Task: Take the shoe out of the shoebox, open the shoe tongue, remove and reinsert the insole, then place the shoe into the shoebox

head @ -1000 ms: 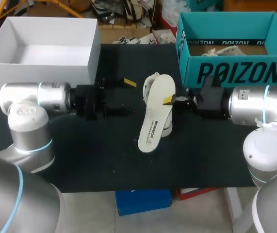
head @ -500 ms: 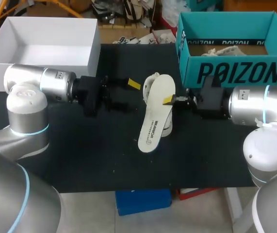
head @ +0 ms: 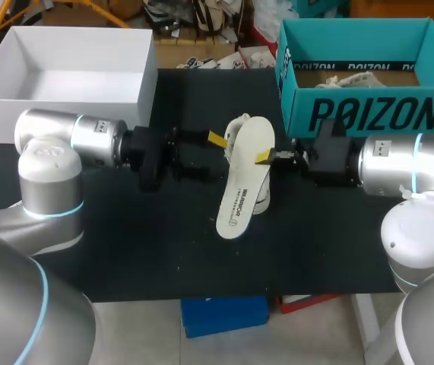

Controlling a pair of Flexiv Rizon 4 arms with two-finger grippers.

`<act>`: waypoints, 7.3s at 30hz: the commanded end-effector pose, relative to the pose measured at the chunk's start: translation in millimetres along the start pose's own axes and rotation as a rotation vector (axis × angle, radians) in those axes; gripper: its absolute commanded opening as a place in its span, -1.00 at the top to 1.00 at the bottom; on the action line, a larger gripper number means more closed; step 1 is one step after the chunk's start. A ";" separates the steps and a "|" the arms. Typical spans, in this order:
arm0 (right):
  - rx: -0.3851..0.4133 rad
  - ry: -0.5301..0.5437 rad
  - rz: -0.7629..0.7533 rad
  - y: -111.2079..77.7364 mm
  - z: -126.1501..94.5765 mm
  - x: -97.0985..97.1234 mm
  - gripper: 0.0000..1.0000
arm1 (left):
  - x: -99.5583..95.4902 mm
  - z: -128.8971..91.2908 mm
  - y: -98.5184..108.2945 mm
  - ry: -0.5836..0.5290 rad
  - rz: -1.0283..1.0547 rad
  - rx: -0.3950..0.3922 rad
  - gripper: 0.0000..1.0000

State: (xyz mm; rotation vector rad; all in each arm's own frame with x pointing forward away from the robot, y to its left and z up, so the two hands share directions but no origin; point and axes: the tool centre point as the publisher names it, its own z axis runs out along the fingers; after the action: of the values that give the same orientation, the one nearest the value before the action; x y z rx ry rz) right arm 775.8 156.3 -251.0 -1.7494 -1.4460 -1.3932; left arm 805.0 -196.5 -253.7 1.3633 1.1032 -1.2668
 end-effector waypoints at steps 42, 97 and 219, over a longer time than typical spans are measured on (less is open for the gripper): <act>-0.002 0.000 0.000 -0.8 0.8 0.0 1.00 | -3.2 38.6 -10.9 -0.123 0.040 0.059 0.33; -0.095 -0.232 0.081 -26.4 -70.5 -17.3 -1.00 | 11.7 25.3 -24.3 0.337 -0.451 -0.076 1.00; -0.146 -0.260 0.098 -40.6 -107.4 -18.0 -1.00 | 92.7 48.6 20.1 0.896 -0.506 -0.046 1.00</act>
State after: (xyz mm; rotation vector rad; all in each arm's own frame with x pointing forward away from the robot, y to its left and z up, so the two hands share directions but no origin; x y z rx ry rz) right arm 702.5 83.9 -240.7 -2.1559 -1.3918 -1.2885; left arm 823.2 -247.0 -346.8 1.7239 2.1802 -0.9331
